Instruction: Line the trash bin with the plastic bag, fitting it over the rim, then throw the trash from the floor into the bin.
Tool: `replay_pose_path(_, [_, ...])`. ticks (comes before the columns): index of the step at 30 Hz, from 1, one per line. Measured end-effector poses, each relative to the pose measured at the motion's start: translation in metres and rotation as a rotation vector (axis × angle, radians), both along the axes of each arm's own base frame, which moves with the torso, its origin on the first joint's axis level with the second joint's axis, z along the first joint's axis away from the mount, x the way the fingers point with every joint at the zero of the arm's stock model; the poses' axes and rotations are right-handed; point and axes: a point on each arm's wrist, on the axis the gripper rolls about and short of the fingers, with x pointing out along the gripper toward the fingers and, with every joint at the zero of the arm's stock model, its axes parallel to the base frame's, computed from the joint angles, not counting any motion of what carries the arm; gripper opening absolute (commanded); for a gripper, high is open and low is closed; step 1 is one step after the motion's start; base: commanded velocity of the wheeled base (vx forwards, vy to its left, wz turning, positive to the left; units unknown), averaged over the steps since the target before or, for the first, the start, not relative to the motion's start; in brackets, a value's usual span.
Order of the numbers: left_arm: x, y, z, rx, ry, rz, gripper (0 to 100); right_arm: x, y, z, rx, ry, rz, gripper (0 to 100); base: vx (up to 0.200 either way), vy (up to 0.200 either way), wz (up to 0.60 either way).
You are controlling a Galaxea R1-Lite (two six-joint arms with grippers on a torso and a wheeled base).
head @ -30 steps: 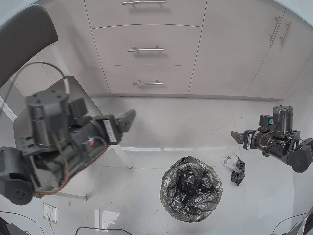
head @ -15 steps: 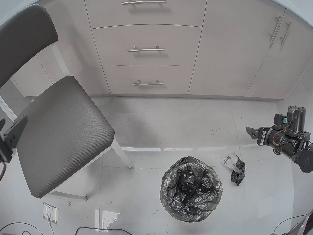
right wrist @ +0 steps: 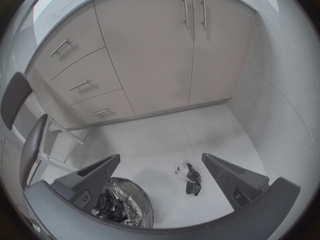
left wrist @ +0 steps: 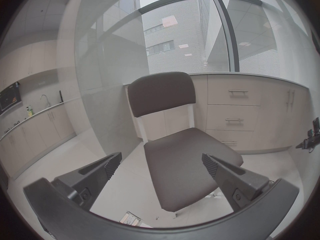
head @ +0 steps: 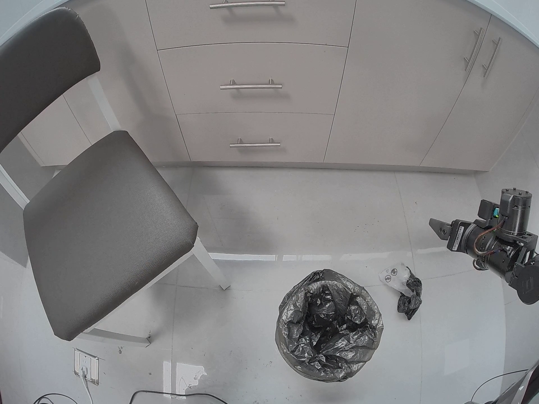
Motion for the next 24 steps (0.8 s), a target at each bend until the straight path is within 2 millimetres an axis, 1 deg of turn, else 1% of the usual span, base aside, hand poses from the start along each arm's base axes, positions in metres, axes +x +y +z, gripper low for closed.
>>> replay_pose_path(3, [-0.006, -0.001, -0.008, 0.005, -0.017, 0.049, 100, 0.000, -0.001, -0.001, 0.008, 0.001, -0.005, 100, 0.000, 0.000, 0.00])
replay_pose_path(8, [-0.010, -0.003, -0.019, 0.037, -0.015, 0.103, 100, 0.000, -0.001, -0.004, 0.011, 0.006, -0.005, 100, 0.000, 0.000, 0.00])
replay_pose_path(14, [-0.002, -0.005, -0.052, 0.069, 0.043, 0.134, 100, 0.008, 0.000, -0.008, 0.013, -0.028, -0.006, 100, 0.000, 0.000, 0.00])
replay_pose_path(15, [0.000, -0.005, -0.058, 0.072, 0.051, 0.132, 100, 0.010, 0.000, -0.008, 0.013, -0.036, -0.006, 100, 0.000, 0.000, 0.00])
replay_pose_path(16, [0.004, -0.006, -0.068, 0.076, 0.068, 0.120, 100, 0.014, 0.001, -0.011, 0.014, -0.047, -0.005, 100, 0.000, 0.000, 0.00])
replay_pose_path(18, [0.007, -0.007, -0.076, 0.081, 0.080, 0.094, 100, 0.018, 0.001, -0.014, 0.015, -0.066, -0.005, 100, 0.000, 0.000, 0.00])
replay_pose_path(20, [0.009, -0.008, -0.081, 0.088, 0.084, 0.048, 100, 0.024, 0.002, -0.021, 0.013, -0.068, -0.005, 100, 0.000, 0.000, 0.00])
replay_pose_path(24, [0.010, -0.010, -0.084, 0.092, 0.078, -0.047, 100, 0.034, 0.002, -0.035, 0.006, -0.045, -0.006, 100, 0.000, 0.000, 0.00])
